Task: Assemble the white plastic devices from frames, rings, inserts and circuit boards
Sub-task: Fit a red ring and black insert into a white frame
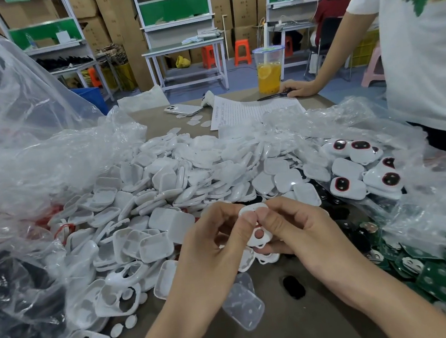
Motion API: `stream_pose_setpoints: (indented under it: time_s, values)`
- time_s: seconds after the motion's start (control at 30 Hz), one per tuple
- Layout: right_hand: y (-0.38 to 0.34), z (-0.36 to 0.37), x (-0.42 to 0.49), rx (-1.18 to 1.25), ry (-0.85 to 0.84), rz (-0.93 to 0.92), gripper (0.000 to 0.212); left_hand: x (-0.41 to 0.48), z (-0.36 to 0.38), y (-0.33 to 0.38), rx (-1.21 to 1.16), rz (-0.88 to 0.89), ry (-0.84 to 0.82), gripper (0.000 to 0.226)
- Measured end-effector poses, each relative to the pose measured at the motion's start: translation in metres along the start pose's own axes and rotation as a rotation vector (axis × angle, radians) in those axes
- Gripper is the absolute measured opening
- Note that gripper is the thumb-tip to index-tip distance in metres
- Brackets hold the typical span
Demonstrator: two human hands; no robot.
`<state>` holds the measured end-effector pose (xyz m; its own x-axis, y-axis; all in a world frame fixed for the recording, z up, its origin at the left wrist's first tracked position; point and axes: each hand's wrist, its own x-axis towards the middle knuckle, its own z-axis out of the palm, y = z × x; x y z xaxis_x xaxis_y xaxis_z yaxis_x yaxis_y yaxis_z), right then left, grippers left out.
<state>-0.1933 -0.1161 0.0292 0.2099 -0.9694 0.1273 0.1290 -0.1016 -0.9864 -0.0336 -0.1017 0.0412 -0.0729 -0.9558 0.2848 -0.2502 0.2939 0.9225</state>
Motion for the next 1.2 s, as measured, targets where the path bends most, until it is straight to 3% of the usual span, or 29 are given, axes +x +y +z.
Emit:
stream_pose_setpoints:
  time_s: [0.33, 0.8, 1.03, 1.2]
  values:
    - [0.0016, -0.0005, 0.0008, -0.021, 0.016, 0.003, 0.026, -0.0023, 0.0017, 0.0041, 0.059, -0.028, 0.041, 0.017]
    - [0.0058, -0.0018, -0.0009, -0.043, 0.071, -0.072, 0.026, -0.0029, 0.0047, 0.0033, -0.05, -0.033, 0.058, 0.022]
    - [0.0075, -0.0011, -0.0063, -0.381, -0.021, -0.182, 0.054, -0.0006, 0.0015, 0.0016, -0.168, -0.09, 0.056, 0.031]
    - [0.0082, -0.0028, -0.0063, -0.442, 0.051, -0.217, 0.044, -0.0022, 0.0021, 0.0032, -0.177, -0.096, -0.013, 0.028]
